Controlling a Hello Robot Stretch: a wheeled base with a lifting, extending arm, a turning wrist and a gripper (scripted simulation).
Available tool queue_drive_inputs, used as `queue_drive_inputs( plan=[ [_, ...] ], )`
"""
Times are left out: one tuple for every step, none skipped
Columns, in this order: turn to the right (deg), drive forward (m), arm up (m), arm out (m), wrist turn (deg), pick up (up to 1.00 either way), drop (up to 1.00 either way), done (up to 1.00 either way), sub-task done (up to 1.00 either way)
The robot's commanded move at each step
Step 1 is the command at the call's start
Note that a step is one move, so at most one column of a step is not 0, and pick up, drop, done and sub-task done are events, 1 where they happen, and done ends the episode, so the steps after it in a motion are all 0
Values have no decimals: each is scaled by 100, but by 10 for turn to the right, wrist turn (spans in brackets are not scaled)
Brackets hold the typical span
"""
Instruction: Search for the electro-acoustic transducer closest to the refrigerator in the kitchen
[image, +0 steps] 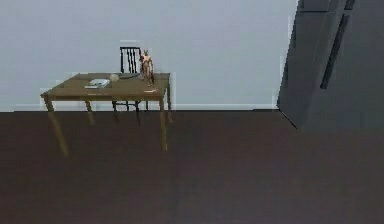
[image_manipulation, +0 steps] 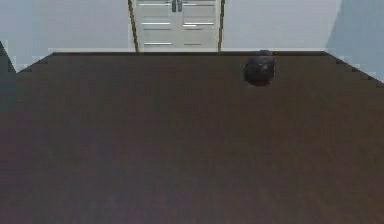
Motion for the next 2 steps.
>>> queue_drive_inputs(
  plan=[
    [30,0,0,0,0,0,0,0,0],
    [0,100,0,0,0,0,0,0,0]
  ],
)
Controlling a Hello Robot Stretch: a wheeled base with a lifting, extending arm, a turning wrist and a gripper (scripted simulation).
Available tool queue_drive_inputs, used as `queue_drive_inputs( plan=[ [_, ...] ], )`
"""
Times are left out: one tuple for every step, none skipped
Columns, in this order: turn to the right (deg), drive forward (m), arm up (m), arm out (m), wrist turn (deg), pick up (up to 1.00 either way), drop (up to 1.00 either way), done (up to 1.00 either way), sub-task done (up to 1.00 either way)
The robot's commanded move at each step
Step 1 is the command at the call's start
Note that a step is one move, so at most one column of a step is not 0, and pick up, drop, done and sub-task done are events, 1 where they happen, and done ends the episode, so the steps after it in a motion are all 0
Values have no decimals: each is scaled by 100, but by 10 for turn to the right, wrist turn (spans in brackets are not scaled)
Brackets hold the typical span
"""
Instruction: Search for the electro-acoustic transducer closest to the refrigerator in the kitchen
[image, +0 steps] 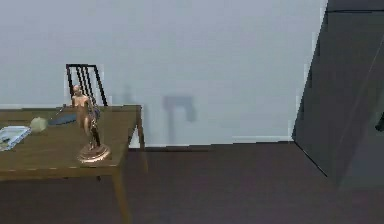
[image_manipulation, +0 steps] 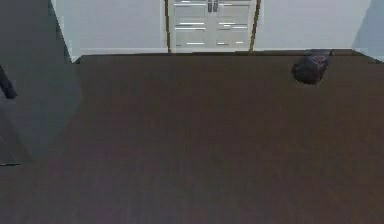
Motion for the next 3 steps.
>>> queue_drive_inputs(
  plan=[
    [0,70,0,0,0,0,0,0,0],
    [-450,0,0,0,0,0,0,0,0],
    [0,0,0,0,0,0,0,100,0]
  ],
)
